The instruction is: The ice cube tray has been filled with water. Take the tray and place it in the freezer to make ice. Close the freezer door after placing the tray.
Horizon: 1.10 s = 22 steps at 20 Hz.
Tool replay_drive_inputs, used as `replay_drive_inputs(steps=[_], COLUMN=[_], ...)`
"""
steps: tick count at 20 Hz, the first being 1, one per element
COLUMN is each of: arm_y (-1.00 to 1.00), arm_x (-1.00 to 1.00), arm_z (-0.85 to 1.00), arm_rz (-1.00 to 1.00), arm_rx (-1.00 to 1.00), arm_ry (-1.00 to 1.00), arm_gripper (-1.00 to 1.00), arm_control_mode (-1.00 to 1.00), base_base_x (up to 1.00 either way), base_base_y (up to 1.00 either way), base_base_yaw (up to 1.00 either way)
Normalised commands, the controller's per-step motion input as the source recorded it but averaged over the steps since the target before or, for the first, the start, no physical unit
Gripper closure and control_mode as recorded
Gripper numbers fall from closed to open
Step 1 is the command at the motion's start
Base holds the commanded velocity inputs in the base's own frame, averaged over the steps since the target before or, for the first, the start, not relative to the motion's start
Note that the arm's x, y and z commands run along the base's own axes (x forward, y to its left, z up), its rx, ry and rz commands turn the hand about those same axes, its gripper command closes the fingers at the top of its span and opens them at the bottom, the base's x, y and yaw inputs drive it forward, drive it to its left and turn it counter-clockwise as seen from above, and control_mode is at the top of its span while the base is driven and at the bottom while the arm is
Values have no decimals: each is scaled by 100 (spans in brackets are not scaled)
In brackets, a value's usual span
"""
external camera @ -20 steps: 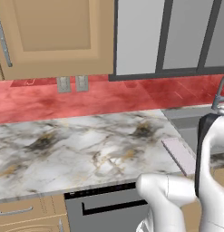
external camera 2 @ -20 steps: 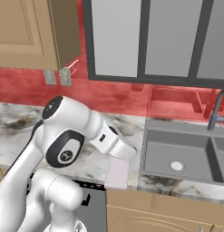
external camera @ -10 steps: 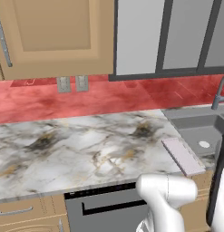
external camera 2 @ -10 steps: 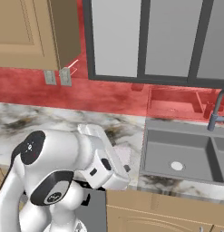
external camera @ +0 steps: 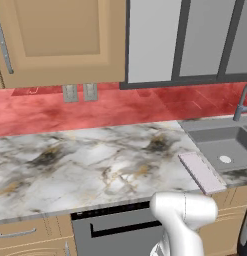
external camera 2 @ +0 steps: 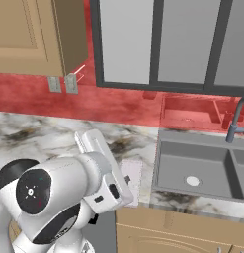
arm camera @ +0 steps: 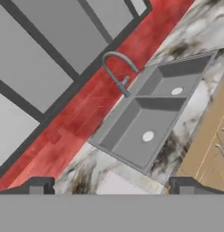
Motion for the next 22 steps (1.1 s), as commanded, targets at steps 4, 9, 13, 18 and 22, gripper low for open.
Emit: replay_drive_inputs(steps=[4,9,13,18,22], arm_y=[26,25,21,24,27], arm_x=[0,0,0,3,16], arm_z=[0,-9,-31,-41,-43], arm_rz=[17,20,24,21,11], arm_rx=[20,20,18,14,10], arm_ry=[-10,-3,0,0,0], arm_gripper=[-100,-100,-100,-100,-100], arm_control_mode=[-100,-100,-100,-100,-100], base_base_x=[0,0,0,0,0], base_base_y=[0,0,0,0,0], base_base_yaw=[0,0,0,0,0])
